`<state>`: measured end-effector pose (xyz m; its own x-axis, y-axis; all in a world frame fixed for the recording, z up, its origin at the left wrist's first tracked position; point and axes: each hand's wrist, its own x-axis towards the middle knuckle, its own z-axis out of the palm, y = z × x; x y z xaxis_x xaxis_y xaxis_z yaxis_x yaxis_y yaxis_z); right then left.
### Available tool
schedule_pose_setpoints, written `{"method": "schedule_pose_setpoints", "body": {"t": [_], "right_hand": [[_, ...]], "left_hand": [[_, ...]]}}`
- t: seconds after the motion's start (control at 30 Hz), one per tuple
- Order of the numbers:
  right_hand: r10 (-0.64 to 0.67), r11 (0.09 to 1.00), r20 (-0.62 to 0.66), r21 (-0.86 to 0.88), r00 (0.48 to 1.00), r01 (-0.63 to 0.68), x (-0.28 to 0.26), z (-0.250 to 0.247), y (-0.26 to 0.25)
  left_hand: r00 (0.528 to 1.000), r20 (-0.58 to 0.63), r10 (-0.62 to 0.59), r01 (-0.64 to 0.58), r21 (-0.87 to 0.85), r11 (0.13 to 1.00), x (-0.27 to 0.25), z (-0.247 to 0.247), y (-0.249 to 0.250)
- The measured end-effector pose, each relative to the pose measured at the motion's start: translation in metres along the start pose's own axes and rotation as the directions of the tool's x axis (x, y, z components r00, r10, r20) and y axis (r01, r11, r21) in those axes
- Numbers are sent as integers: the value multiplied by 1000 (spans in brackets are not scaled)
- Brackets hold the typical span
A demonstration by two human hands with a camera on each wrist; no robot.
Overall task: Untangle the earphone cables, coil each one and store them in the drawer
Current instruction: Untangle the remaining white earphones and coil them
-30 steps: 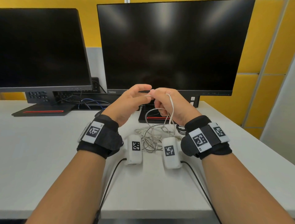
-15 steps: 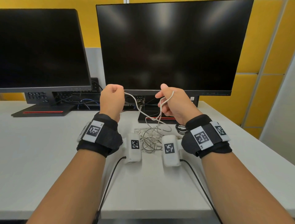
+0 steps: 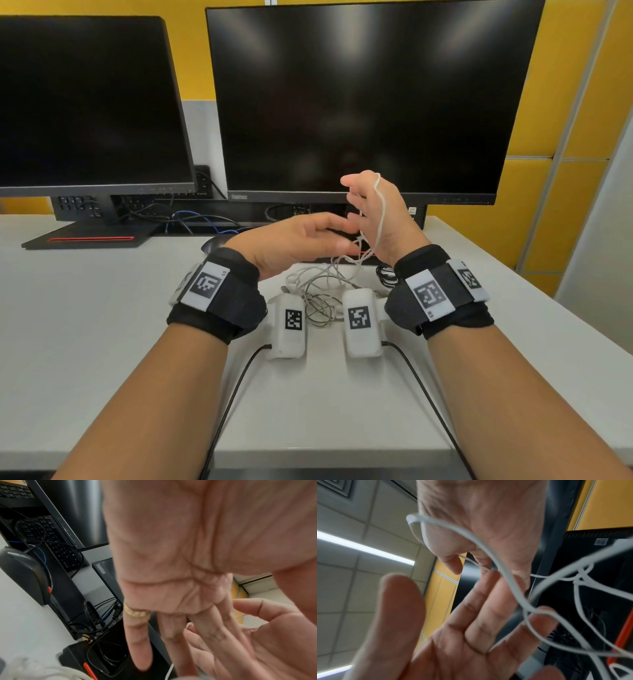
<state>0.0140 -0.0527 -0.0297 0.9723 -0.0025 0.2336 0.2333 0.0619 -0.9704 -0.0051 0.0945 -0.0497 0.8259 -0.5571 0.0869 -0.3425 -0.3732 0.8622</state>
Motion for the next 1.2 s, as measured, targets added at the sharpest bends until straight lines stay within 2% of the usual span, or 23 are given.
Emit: {"method": "schedule_pose_setpoints", "body": {"t": [0.07,0.17,0.27,0.4,0.47,0.57,0.63,0.7,0.77,0.83,0.9,0.93,0.97,1.03,1.07,1.13,1.2], "right_hand": [[2,998,-13,-64,1000,-3,0,-2,1],[-55,990,-12,-130,998,53,-4,-1,2],[-54,977,-12,-206,998,51,-6,-2,4],[-32,927,-73,-374,997,2,-4,7,2],[-27,923,-103,-384,994,-14,-4,6,2],[-26,948,-92,-317,995,-4,-6,-2,1],[-16,951,-97,-309,995,-15,-3,-5,-1],[18,956,-140,-287,990,-58,4,-5,-1],[29,970,-170,-232,985,-69,9,-3,-1],[9,977,-165,-211,986,-44,10,-4,2],[-43,959,-116,-283,992,9,8,-6,5],[-66,941,-75,-336,995,37,5,-7,7],[-74,924,-41,-379,996,54,3,-7,8],[-71,921,-4,-383,997,64,0,-8,9],[-82,929,13,-360,997,82,-1,-8,10],[-106,951,46,-286,993,114,-4,-6,10],[-125,956,83,-258,989,143,-8,-3,10]], "left_hand": [[999,38,7,-7,19,1000,-1,1,1],[996,-47,81,-81,-9,997,-3,-1,1],[988,-107,114,-119,-41,992,-3,-1,1],[992,-47,120,-125,-118,985,-2,3,3],[989,-51,136,-142,-149,979,-5,4,7],[958,-229,171,-213,-172,962,-7,3,12],[890,-430,151,-279,-250,927,-4,0,15],[781,-621,63,-364,-371,854,2,-7,13],[641,-762,-89,-467,-480,743,6,-18,7],[481,-844,-236,-569,-505,649,5,-28,0],[371,-873,-316,-672,-487,558,2,-33,-4],[337,-881,-331,-708,-469,528,2,-35,-6],[314,-888,-335,-714,-453,534,2,-36,-6],[303,-898,-321,-636,-441,634,6,-38,-9],[301,-902,-310,-548,-430,717,10,-39,-12],[303,-920,-248,-295,-338,894,15,-35,-17],[297,-939,-173,-94,-210,973,20,-30,-21]]}}
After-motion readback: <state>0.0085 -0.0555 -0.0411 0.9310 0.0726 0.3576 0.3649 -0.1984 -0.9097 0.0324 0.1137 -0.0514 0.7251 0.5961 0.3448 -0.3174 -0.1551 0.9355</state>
